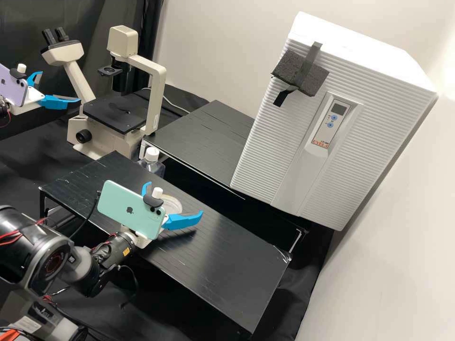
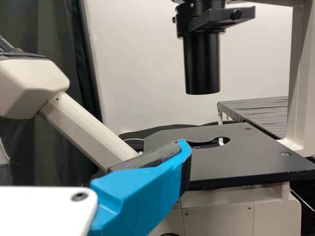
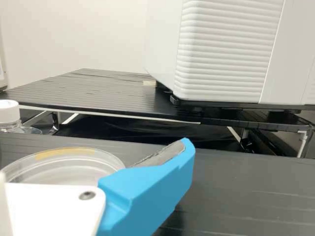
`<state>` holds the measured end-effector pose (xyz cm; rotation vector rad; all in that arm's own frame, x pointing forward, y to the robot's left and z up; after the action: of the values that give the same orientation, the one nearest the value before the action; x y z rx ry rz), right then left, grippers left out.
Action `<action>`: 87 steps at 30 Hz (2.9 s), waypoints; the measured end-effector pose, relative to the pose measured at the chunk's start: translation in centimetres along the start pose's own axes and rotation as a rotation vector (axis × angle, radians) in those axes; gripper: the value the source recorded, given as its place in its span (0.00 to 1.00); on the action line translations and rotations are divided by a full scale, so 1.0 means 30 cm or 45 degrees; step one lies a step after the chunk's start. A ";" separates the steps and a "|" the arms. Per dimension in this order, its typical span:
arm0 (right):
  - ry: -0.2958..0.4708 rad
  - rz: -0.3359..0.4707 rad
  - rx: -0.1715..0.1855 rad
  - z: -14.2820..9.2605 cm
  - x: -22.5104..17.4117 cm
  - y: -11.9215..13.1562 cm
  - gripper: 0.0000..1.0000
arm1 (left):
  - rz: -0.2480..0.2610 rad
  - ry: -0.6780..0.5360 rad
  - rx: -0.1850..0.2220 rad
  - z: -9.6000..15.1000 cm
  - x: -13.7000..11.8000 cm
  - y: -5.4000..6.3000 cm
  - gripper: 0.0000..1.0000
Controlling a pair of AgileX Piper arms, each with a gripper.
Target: Open the petri dish lid.
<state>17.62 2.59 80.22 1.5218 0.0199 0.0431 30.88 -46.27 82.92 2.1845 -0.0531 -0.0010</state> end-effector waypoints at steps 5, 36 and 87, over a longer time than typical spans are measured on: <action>0.003 0.006 0.000 -0.002 -0.003 0.005 1.00 | 0.000 0.000 0.000 0.000 0.000 0.000 1.00; 0.015 -0.094 0.006 -0.022 -0.013 -0.022 1.00 | 0.000 0.000 0.000 0.000 0.000 0.000 1.00; -0.095 -0.053 0.017 0.071 -0.047 0.081 0.00 | 0.000 0.000 0.000 0.000 0.000 0.000 1.00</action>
<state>16.27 0.53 82.72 1.5352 -0.0081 -0.0474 30.88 -46.27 82.92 2.1845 -0.0531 -0.0010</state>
